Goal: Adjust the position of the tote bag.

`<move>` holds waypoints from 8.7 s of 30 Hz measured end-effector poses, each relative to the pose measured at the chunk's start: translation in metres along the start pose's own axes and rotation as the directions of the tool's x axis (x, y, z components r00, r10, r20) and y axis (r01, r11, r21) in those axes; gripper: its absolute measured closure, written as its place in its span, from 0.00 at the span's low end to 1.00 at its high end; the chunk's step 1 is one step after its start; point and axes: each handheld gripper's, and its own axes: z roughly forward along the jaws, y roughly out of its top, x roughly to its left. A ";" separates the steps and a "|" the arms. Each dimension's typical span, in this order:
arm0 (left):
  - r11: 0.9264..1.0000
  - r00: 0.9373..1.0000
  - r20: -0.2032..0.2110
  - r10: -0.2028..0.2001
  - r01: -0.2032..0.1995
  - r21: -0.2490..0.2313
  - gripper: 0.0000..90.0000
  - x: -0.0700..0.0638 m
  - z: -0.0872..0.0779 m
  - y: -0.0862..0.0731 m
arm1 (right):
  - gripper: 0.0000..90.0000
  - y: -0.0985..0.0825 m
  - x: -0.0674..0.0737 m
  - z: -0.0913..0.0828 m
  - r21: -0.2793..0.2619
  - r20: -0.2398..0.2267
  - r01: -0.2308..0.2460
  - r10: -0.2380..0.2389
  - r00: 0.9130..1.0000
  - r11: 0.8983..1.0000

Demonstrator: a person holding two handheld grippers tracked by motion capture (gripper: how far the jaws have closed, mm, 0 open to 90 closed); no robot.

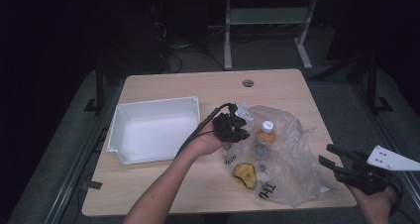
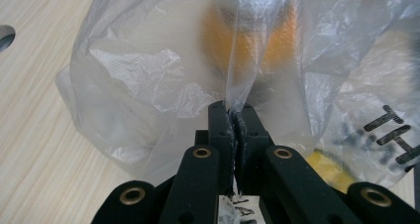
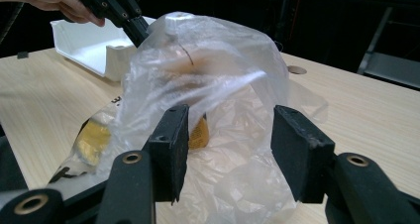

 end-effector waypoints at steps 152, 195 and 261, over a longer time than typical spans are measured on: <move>0.992 1.000 -0.002 -0.012 0.012 0.127 0.93 -0.005 0.030 -0.045 | 0.53 -0.004 0.001 0.013 0.071 -0.050 0.002 0.002 0.999 0.997; 0.991 0.987 0.097 0.127 -0.124 -0.042 0.70 -0.046 -0.035 0.016 | 0.53 -0.006 -0.003 0.015 0.072 -0.052 -0.003 0.007 0.999 0.997; 0.987 0.997 -0.041 -0.063 0.057 -0.153 1.00 0.014 -0.044 -0.007 | 0.51 0.005 0.002 0.040 0.112 -0.129 0.024 -0.010 0.992 0.993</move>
